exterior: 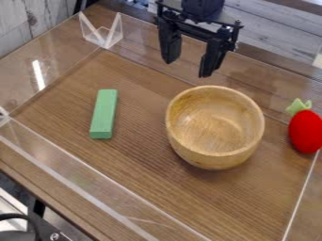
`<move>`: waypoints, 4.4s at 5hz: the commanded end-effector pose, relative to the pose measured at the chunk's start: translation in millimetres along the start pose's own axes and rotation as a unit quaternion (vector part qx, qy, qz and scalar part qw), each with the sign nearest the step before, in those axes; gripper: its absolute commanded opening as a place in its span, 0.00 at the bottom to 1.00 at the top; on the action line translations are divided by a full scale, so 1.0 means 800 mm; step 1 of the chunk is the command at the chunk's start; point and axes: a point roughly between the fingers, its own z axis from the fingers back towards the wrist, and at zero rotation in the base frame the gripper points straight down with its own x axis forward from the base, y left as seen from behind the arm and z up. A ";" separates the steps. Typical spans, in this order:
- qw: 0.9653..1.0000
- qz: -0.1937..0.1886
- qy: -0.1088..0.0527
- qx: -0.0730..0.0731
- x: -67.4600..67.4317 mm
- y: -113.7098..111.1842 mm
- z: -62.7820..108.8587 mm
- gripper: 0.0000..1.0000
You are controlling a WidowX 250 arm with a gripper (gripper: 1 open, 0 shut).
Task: Move the red object to the left side of the table
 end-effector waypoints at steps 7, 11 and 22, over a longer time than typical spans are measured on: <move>0.983 -0.185 -0.009 0.004 0.072 -0.191 -0.065 1.00; 0.980 -0.197 -0.008 0.005 0.085 -0.187 -0.094 1.00; 0.972 -0.201 -0.121 0.020 0.096 -0.178 -0.048 0.00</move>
